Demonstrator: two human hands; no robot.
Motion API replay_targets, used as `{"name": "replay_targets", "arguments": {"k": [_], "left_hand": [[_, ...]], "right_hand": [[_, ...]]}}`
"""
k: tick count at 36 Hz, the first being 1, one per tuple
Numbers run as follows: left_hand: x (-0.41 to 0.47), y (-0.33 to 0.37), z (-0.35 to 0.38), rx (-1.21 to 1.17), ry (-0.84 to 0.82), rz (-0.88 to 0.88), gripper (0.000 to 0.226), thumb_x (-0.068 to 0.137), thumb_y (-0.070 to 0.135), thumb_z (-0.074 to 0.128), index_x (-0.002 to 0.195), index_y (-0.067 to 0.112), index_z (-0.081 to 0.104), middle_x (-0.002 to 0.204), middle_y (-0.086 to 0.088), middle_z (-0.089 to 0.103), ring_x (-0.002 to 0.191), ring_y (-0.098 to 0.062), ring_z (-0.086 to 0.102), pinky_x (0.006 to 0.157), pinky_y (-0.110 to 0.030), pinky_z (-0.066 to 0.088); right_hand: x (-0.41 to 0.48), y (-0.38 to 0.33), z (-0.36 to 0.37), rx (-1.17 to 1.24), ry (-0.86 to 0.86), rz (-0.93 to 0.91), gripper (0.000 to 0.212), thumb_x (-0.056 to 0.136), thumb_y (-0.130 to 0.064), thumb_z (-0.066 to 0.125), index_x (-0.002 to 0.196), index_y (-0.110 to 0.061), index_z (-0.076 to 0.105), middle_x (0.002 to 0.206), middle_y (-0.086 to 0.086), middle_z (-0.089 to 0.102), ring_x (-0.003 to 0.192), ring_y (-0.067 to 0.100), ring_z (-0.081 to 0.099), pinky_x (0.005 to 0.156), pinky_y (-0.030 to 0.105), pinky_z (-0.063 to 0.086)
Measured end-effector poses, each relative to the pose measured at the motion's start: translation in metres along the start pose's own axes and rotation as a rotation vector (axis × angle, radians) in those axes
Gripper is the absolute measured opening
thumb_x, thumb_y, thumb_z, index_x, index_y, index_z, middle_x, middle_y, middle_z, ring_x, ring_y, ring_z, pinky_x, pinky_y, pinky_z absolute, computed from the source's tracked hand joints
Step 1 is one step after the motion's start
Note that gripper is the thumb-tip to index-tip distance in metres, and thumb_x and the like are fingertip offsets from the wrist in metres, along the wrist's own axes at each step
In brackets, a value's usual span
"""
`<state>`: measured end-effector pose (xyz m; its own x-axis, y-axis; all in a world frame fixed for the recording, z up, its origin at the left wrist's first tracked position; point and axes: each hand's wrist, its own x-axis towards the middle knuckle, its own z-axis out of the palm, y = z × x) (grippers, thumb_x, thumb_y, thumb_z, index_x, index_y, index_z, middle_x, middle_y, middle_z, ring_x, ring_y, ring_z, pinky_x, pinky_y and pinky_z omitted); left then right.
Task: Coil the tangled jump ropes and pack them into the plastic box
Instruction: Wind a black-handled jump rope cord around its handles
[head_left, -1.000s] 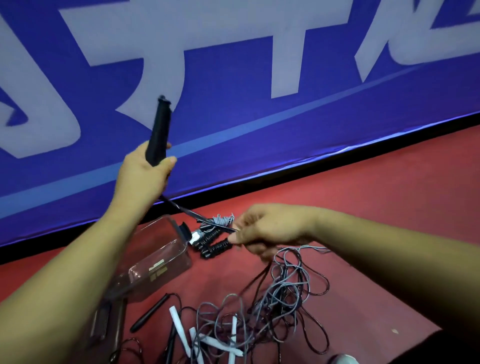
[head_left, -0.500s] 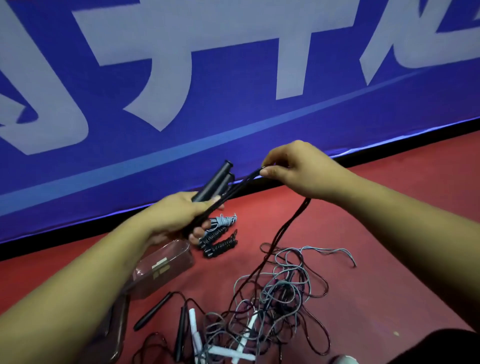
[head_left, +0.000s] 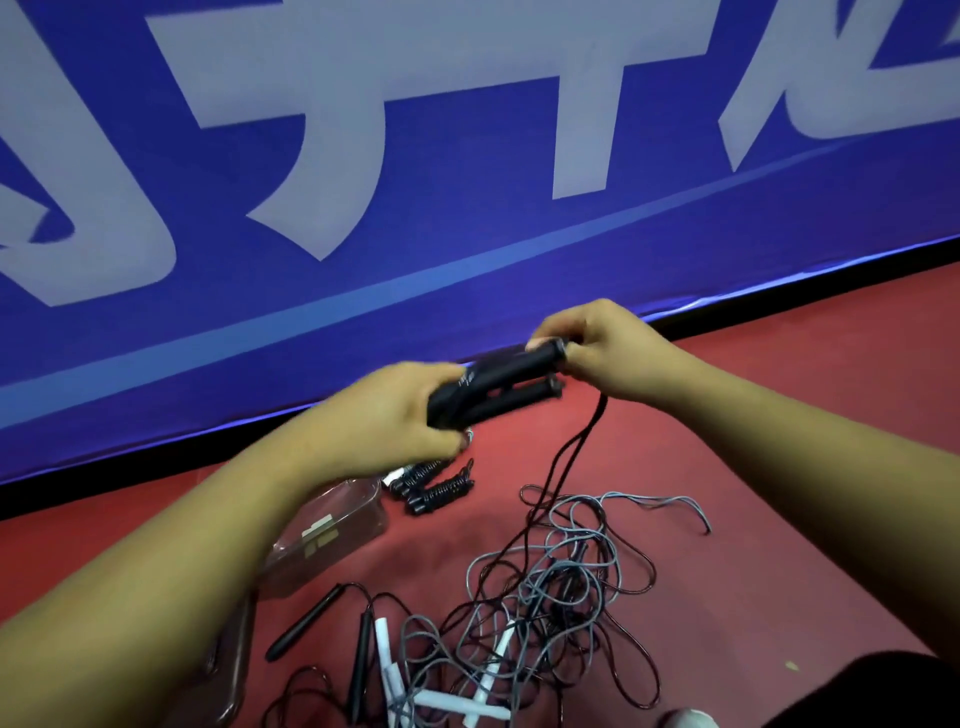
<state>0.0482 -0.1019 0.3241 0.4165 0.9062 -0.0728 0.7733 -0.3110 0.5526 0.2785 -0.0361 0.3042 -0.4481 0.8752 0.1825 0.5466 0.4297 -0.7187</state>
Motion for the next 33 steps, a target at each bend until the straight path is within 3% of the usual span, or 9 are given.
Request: {"name": "replay_targets", "arguments": {"k": [4, 7, 10, 17, 20, 24, 29, 31, 33], "left_hand": [[-0.003, 0.003, -0.002, -0.126, 0.081, -0.024, 0.037, 0.08, 0.017, 0.075, 0.089, 0.048, 0.059, 0.058, 0.012, 0.051, 0.049, -0.005, 0.042, 0.048, -0.016, 0.034], [-0.002, 0.005, 0.0, -0.155, 0.098, -0.048, 0.031, 0.08, 0.014, 0.075, 0.087, 0.041, 0.061, 0.055, 0.011, 0.05, 0.047, -0.005, 0.042, 0.047, -0.015, 0.033], [0.004, 0.001, -0.006, -0.155, 0.242, -0.1, 0.023, 0.079, 0.013, 0.075, 0.082, 0.031, 0.062, 0.052, 0.009, 0.052, 0.046, -0.008, 0.045, 0.049, -0.021, 0.036], [0.01, -0.037, -0.028, -0.004, 0.542, -0.332, 0.012, 0.077, 0.01, 0.067, 0.084, 0.016, 0.059, 0.062, -0.01, 0.054, 0.054, -0.025, 0.047, 0.052, -0.03, 0.036], [0.011, -0.06, -0.036, 0.063, 0.606, -0.4, 0.014, 0.078, 0.009, 0.066, 0.087, 0.016, 0.057, 0.064, -0.009, 0.054, 0.062, -0.031, 0.053, 0.051, -0.031, 0.037], [0.012, -0.089, -0.029, 0.228, 0.576, -0.472, 0.028, 0.08, 0.006, 0.063, 0.107, 0.014, 0.065, 0.078, -0.014, 0.059, 0.085, -0.038, 0.059, 0.062, -0.035, 0.038], [0.014, -0.111, 0.013, 0.42, 0.354, -0.476, 0.026, 0.083, 0.01, 0.063, 0.108, 0.015, 0.061, 0.103, -0.018, 0.068, 0.099, -0.042, 0.062, 0.073, -0.038, 0.044], [0.017, -0.107, 0.026, 0.508, 0.25, -0.426, 0.021, 0.084, 0.012, 0.063, 0.104, 0.018, 0.06, 0.103, -0.015, 0.068, 0.097, -0.04, 0.063, 0.073, -0.038, 0.047], [0.018, -0.101, 0.035, 0.589, 0.106, -0.342, 0.017, 0.085, 0.017, 0.064, 0.101, 0.024, 0.062, 0.102, -0.011, 0.068, 0.096, -0.036, 0.065, 0.071, -0.036, 0.046]], "right_hand": [[-0.003, 0.004, 0.028, 0.267, -0.09, 0.123, 0.033, 0.071, -0.035, 0.057, 0.08, -0.005, 0.069, 0.058, 0.003, 0.041, 0.048, 0.015, 0.036, 0.047, 0.022, 0.03], [0.0, 0.002, 0.04, 0.381, -0.155, 0.178, 0.022, 0.083, -0.028, 0.063, 0.08, -0.007, 0.067, 0.057, 0.002, 0.037, 0.049, 0.016, 0.03, 0.046, 0.021, 0.025], [0.0, 0.004, 0.047, 0.561, -0.228, 0.251, 0.033, 0.099, -0.037, 0.053, 0.08, -0.011, 0.063, 0.053, -0.002, 0.031, 0.046, 0.014, 0.028, 0.047, 0.023, 0.024], [-0.018, 0.006, 0.078, 0.631, -0.5, 0.416, 0.036, 0.105, -0.042, 0.036, 0.089, -0.017, 0.056, 0.057, -0.004, 0.041, 0.065, 0.025, 0.064, 0.053, 0.024, 0.04], [-0.023, 0.003, 0.087, 0.672, -0.543, 0.474, 0.035, 0.106, -0.036, 0.035, 0.094, -0.01, 0.055, 0.058, -0.002, 0.039, 0.049, 0.015, 0.046, 0.047, 0.022, 0.039], [-0.024, -0.023, 0.086, 0.535, -0.56, 0.381, 0.028, 0.107, -0.029, 0.038, 0.098, -0.011, 0.056, 0.059, -0.001, 0.033, 0.047, 0.01, 0.027, 0.041, 0.022, 0.028], [-0.021, -0.066, 0.078, 0.136, -0.578, 0.004, 0.035, 0.098, -0.023, 0.059, 0.063, -0.022, 0.057, 0.051, -0.01, 0.041, 0.044, 0.007, 0.036, 0.048, 0.019, 0.032], [-0.014, -0.071, 0.074, -0.009, -0.538, -0.09, 0.03, 0.096, -0.019, 0.061, 0.066, -0.017, 0.058, 0.053, -0.006, 0.047, 0.045, 0.006, 0.041, 0.048, 0.015, 0.032], [-0.006, -0.071, 0.066, -0.135, -0.418, -0.149, 0.021, 0.094, -0.019, 0.06, 0.075, -0.013, 0.065, 0.065, 0.004, 0.061, 0.059, 0.012, 0.054, 0.058, 0.025, 0.042]]}}
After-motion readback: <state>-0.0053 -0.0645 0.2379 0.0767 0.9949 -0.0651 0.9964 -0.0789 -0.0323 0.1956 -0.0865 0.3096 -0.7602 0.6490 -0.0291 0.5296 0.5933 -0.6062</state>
